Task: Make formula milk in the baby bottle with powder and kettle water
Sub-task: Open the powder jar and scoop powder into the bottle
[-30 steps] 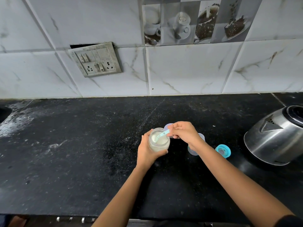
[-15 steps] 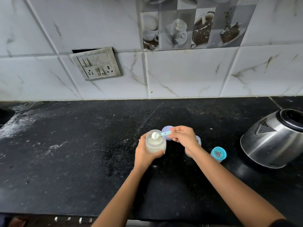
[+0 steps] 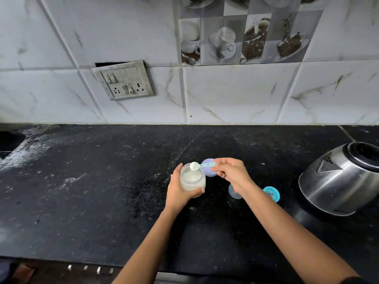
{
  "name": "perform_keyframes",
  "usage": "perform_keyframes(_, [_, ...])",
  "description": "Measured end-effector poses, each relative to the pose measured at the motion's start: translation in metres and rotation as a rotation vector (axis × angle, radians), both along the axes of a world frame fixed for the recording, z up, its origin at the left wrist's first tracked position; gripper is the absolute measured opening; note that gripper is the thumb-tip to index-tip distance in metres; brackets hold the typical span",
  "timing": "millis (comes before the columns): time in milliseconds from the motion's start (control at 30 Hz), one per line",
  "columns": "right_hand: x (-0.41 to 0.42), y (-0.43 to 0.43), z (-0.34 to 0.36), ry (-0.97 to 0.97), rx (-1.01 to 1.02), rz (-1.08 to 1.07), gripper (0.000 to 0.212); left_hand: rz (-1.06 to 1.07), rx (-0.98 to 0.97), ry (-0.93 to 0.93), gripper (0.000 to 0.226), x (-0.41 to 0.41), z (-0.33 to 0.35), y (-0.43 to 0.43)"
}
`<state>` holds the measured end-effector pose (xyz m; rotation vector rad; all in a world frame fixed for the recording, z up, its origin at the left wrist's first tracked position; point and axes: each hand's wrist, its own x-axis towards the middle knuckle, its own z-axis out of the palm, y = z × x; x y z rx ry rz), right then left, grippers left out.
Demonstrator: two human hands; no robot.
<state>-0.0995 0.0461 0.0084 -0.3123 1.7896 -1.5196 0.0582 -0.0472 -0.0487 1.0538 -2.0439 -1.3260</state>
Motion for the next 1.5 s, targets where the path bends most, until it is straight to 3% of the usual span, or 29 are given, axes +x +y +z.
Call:
perform_keyframes(100, [-0.008, 0.01, 0.009, -0.039, -0.052, -0.029, 0.023, 0.039, -0.046, 0.01, 0.119, -0.002, 0.007, 0.0])
perform_keyframes(300, [-0.031, 0.045, 0.029, -0.04, -0.134, -0.133, 0.016, 0.022, -0.18, 0.037, 0.113, -0.016, 0.033, 0.013])
perform_keyframes(533, [-0.056, 0.095, 0.027, 0.056, -0.134, -0.249, 0.015, -0.269, -0.233, 0.066, 0.102, -0.05, 0.035, 0.054])
perform_keyframes(667, [-0.057, 0.109, 0.018, 0.128, -0.09, -0.272, 0.015, -0.37, -0.17, -0.009, 0.102, -0.063, 0.02, 0.074])
perform_keyframes(967, [-0.047, 0.111, 0.0, 0.309, 0.001, -0.266, 0.016, -0.279, 0.05, -0.11, 0.1, -0.085, -0.005, 0.077])
perform_keyframes(1133, [-0.045, 0.107, -0.001, 0.5, 0.069, -0.188, 0.018, -0.287, 0.023, -0.095, 0.059, -0.097, -0.01, 0.074])
perform_keyframes(1233, [-0.046, 0.107, 0.003, 0.786, 0.165, -0.047, 0.018, -0.284, 0.003, -0.093, 0.054, -0.099, -0.012, 0.073])
perform_keyframes(1367, [-0.051, 0.108, 0.008, 1.2, 0.276, 0.297, 0.028, -0.253, -0.021, -0.088, 0.045, -0.097, -0.016, 0.073])
perform_keyframes(1500, [-0.054, 0.108, -0.001, 1.211, 0.338, 0.439, 0.032, -0.275, -0.025, -0.065, 0.046, -0.095, -0.018, 0.072])
